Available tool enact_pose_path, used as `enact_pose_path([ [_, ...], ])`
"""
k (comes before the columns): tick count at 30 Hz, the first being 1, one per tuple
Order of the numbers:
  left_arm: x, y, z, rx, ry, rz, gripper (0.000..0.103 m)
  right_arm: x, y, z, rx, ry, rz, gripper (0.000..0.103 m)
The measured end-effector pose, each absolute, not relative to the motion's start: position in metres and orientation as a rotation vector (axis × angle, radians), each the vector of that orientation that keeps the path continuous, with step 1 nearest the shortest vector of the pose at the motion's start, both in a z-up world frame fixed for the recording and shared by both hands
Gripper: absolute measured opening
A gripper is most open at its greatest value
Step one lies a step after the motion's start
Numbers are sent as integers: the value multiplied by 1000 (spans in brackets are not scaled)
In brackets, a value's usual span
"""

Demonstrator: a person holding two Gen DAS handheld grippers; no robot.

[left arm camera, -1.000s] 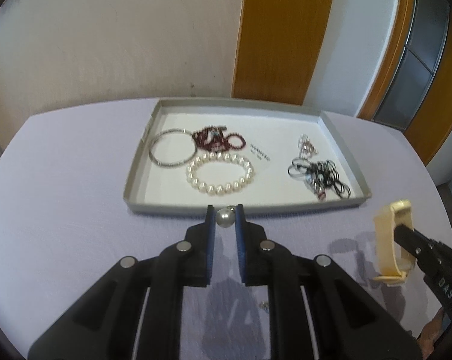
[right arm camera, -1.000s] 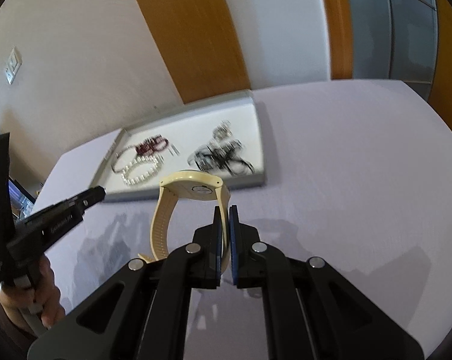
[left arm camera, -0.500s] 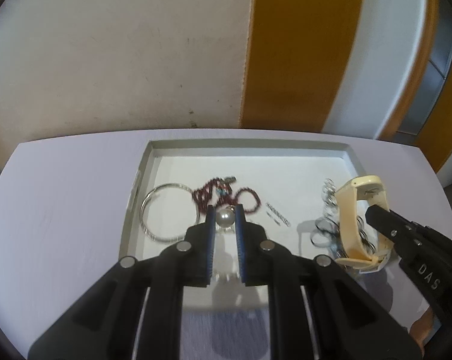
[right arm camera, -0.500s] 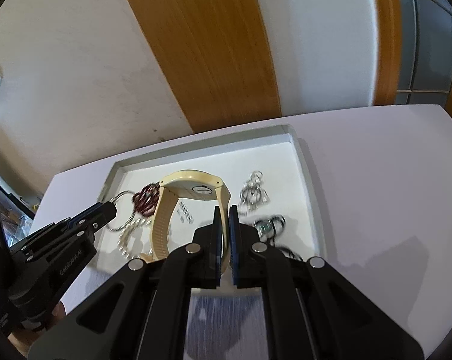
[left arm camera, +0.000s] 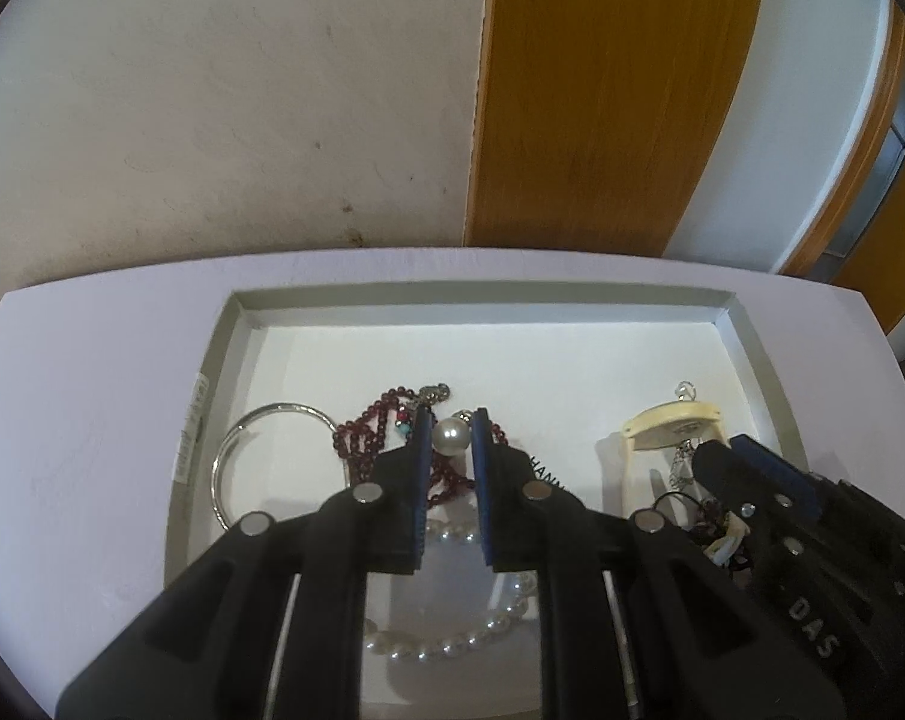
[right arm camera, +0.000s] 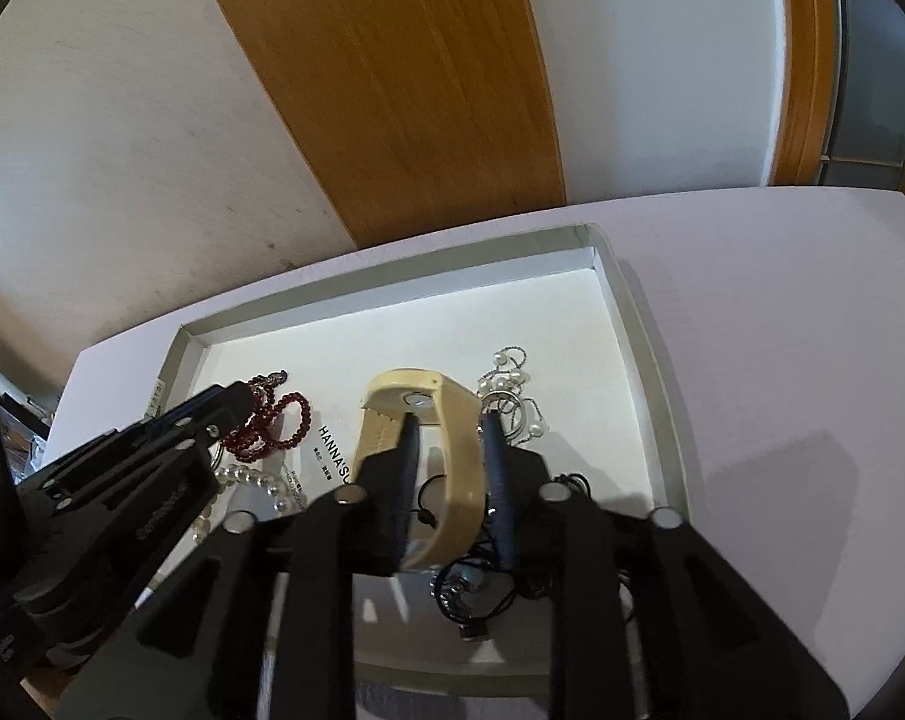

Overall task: Organize jewelry
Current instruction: 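Carry the cream watch and pearl earring over the gray tray with both tools, then open both tools to release the watch and earring into the tray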

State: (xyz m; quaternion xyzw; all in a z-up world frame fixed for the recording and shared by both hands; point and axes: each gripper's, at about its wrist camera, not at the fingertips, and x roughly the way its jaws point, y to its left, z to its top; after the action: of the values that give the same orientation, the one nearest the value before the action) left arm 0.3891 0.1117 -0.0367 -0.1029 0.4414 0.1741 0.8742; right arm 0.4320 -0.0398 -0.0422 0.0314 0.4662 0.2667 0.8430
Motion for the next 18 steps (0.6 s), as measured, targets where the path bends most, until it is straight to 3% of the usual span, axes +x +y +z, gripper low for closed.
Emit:
enact_pose_path([
  [2, 388, 111, -37, -215, 928, 366, 21, 430, -41, -40, 65, 975, 561, 30],
  [4, 385, 112, -35, -216, 921, 379, 37, 427, -45, -37, 70, 966, 562, 32],
  [18, 290, 118, -7, -205, 851, 421, 49, 348, -78, -20, 41, 921, 641, 32],
])
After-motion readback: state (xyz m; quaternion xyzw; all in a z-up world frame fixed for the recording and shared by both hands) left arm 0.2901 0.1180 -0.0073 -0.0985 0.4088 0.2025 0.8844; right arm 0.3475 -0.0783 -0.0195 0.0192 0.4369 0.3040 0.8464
